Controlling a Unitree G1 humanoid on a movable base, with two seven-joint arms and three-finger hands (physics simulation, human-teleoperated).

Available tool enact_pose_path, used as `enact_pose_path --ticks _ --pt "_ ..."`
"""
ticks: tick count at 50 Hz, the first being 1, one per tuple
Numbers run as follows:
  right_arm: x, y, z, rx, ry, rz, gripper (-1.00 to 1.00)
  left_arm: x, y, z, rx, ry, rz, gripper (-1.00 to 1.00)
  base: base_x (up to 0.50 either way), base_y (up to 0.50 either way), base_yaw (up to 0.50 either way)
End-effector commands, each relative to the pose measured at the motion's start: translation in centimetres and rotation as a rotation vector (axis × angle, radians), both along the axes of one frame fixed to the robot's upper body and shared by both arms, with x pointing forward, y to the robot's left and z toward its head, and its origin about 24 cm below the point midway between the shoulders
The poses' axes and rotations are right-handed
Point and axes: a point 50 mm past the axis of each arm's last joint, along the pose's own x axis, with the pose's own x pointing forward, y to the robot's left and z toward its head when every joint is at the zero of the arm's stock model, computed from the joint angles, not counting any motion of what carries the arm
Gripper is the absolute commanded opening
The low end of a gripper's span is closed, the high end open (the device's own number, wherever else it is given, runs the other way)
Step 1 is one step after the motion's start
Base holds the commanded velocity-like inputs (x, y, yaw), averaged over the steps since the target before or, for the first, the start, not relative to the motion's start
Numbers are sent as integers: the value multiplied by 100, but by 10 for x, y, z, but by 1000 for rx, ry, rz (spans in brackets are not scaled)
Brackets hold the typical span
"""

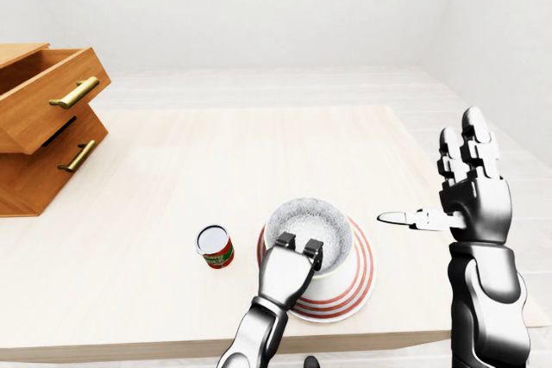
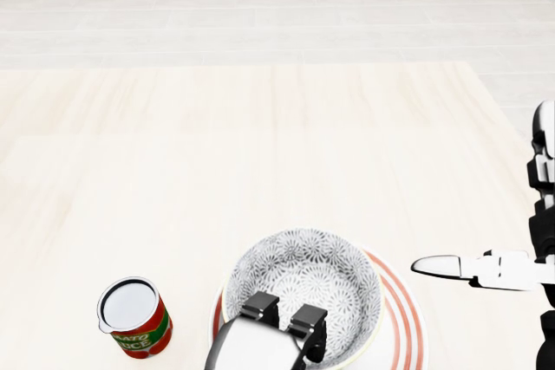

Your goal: Put the bowl on the plate.

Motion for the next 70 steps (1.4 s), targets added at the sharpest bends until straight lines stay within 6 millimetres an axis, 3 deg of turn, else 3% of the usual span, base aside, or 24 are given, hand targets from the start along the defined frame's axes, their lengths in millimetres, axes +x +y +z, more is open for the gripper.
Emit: enact_pose_path --ticks 1,63,70 --pt "0 0 -1 0 6 2 100 -1 1 4 -29 -4 12 -100 0 0 0" --pt "0 -1 0 2 2 1 100 -2 -3 -2 -24 8 14 -100 0 0 0" --pt "1 -1 -2 5 8 2 100 -2 -3 -3 -24 9 15 -80 0 0 0"
